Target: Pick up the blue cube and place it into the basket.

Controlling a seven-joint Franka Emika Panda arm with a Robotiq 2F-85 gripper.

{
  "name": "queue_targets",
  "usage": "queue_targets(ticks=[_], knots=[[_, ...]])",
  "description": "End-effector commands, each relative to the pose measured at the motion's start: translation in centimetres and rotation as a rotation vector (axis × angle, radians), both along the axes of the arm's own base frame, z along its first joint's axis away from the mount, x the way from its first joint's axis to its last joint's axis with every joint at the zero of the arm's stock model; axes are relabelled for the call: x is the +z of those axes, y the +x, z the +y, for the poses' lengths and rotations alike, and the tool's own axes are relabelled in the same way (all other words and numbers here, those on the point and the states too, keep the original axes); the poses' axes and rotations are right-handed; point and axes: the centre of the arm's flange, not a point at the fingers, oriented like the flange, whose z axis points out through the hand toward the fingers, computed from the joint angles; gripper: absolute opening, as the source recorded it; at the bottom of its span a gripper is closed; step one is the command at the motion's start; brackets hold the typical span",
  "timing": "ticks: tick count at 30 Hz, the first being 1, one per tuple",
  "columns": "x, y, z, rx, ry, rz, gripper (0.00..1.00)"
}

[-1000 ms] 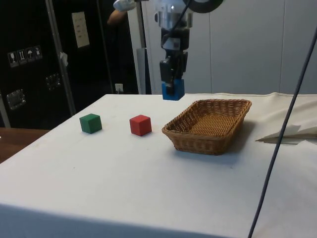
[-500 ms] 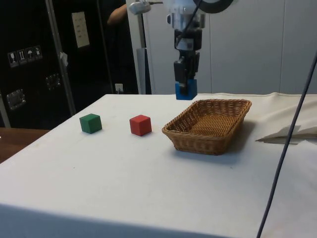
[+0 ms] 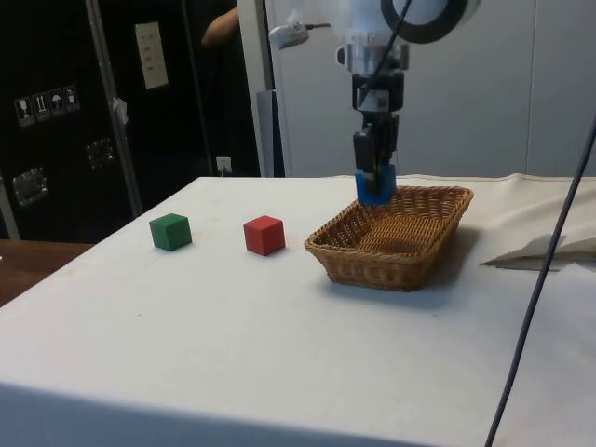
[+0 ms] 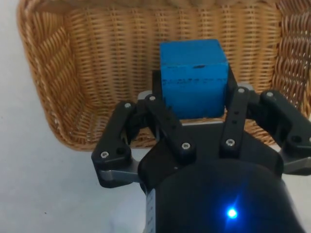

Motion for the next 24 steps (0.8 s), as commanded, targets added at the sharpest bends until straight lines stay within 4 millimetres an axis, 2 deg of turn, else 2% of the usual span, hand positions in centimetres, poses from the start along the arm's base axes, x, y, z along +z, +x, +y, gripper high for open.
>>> queue_targets(ticks=[1, 10, 24], knots=[[-0.2, -0.3, -0.1, 0.002, 0.001, -0.008, 0.02], [-2.1, -1.8, 0.2, 0.000, 0.006, 0.011, 0.02], [-5.0, -2.1, 0.4, -0.001, -0.003, 0.032, 0.02]])
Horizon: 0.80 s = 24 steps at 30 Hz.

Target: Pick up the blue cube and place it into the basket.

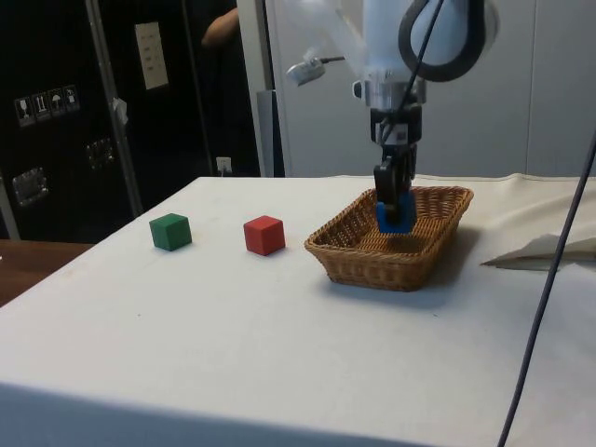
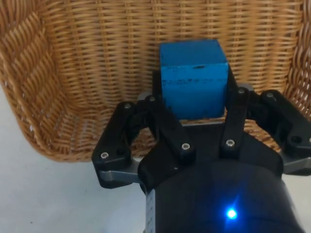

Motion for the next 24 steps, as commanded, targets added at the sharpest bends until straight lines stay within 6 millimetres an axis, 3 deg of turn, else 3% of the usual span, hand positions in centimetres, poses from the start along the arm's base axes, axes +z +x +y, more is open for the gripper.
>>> queue_targets(ticks=[1, 5, 21, 22, 24], knots=[[-0.2, 0.0, 0.0, 0.000, -0.001, 0.001, 0.02], [-1.1, 0.0, -0.1, -0.006, -0.003, -0.006, 0.02], [-1.4, 0.1, -0.1, -0.002, -0.008, -0.001, 0.04], [-1.3, 0.1, -0.2, -0.003, -0.009, -0.002, 0.09], [-1.3, 0.1, -0.2, -0.003, -0.009, -0.001, 0.31]])
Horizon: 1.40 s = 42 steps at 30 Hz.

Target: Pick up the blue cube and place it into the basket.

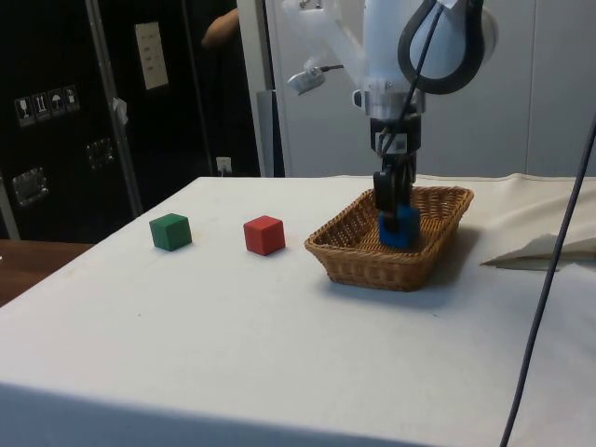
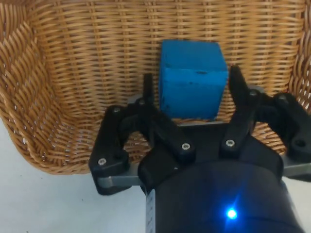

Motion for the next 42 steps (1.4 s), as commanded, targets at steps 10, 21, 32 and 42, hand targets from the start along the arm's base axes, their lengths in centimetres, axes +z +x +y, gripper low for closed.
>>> queue_targets(ticks=[10, 21, 32, 42], knots=[[0.0, 0.0, 0.0, -0.001, 0.000, 0.000, 1.00], [1.5, 0.2, -0.5, -0.002, 0.006, -0.015, 1.00], [4.0, 1.1, -1.2, -0.005, 0.011, -0.033, 1.00], [6.6, 2.8, -2.1, -0.007, 0.011, -0.041, 1.00]])
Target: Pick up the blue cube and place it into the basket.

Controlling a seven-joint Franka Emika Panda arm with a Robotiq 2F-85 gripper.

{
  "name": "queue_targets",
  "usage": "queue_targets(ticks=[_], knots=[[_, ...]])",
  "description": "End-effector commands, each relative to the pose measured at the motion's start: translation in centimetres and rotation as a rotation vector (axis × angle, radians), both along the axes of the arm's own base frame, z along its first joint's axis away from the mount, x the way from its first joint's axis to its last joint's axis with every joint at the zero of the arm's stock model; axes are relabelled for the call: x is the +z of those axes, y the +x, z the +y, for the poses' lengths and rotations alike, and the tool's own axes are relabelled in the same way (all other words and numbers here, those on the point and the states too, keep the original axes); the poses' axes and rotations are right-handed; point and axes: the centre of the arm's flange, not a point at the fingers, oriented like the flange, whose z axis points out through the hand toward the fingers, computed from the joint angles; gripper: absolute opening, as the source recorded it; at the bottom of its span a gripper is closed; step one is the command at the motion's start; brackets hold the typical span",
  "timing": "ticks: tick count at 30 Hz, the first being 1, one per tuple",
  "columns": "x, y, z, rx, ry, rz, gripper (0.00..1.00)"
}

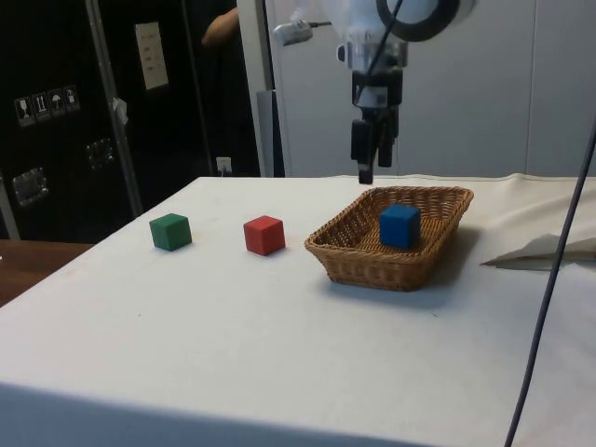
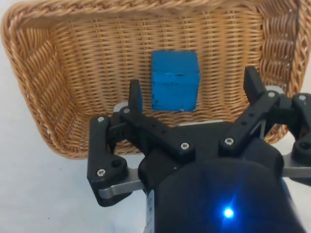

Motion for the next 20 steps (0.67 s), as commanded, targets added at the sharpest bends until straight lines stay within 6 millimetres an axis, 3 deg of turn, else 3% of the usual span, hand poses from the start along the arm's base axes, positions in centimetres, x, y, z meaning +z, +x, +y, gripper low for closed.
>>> queue_targets(ticks=[1, 20], knots=[[0.4, 0.1, -0.1, 0.001, 0.007, 0.002, 1.00], [4.2, 3.3, -1.5, -0.006, -0.008, -0.012, 1.00]])
